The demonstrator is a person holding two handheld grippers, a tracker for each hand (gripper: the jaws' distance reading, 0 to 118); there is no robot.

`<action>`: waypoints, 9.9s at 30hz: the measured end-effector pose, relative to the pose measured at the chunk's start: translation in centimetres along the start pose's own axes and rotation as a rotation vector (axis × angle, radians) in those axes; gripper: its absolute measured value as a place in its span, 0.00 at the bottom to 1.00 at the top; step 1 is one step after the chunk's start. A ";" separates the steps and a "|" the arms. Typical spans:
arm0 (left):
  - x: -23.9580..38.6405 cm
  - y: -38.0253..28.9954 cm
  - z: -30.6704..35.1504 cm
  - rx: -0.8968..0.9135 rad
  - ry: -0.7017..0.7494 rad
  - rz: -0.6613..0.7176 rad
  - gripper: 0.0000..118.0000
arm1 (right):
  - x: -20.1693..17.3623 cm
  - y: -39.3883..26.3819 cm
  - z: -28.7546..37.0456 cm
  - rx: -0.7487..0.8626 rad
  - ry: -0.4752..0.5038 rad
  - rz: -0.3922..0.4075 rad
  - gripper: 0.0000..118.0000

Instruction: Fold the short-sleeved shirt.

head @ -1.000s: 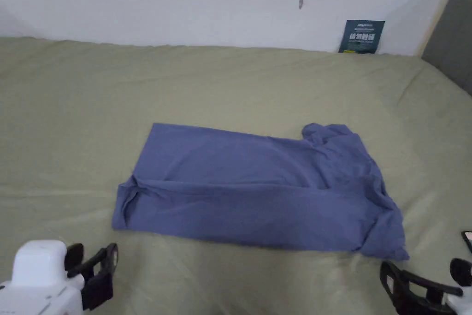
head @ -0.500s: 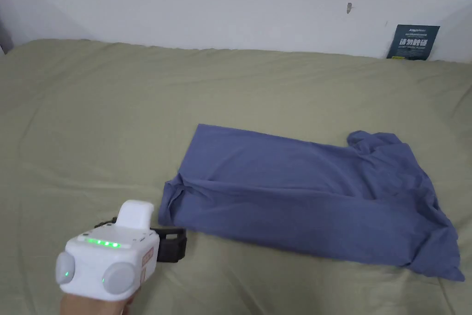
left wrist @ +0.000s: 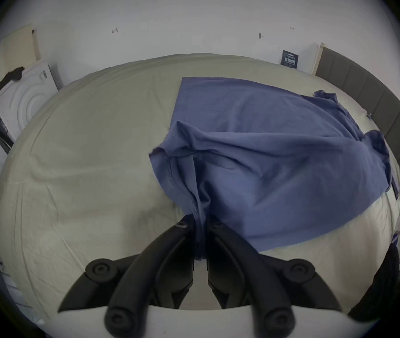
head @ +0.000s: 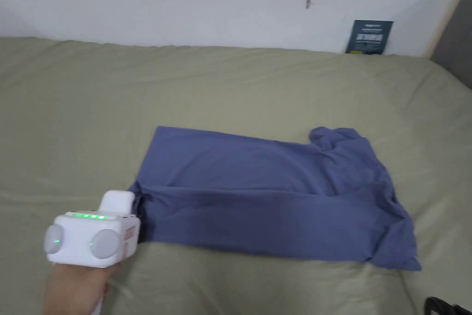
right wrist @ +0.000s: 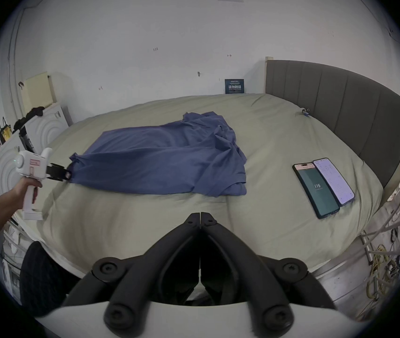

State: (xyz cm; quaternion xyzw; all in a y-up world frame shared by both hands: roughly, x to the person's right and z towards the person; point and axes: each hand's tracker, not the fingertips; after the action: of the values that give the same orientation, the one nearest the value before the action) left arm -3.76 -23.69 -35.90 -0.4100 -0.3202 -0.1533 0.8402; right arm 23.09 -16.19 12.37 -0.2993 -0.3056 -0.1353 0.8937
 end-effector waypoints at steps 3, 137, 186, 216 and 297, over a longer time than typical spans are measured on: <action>-0.4 -0.1 0.8 0.006 -0.022 0.036 0.05 | 1.3 1.5 -3.7 -0.062 -0.031 0.049 0.03; -0.4 10.7 7.3 0.215 -0.043 -0.014 0.02 | 3.8 20.0 -18.6 -0.094 0.048 0.130 0.01; -1.7 -13.3 21.2 0.312 -0.056 0.202 0.02 | -3.8 -1.6 8.8 0.312 0.050 0.090 0.01; -8.9 -8.2 5.6 -0.062 -0.489 0.594 0.00 | -5.0 -0.6 7.4 0.243 0.058 0.034 0.01; -0.3 -7.1 8.9 -0.051 -0.502 0.302 1.00 | -5.9 -4.1 6.6 0.190 0.201 -0.066 0.01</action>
State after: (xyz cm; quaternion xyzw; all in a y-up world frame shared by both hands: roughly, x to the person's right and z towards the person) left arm -11.33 -21.06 -27.82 -0.4991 -0.4495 0.0715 0.7374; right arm 13.72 -14.93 14.72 -0.1881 -0.2355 -0.1642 0.9392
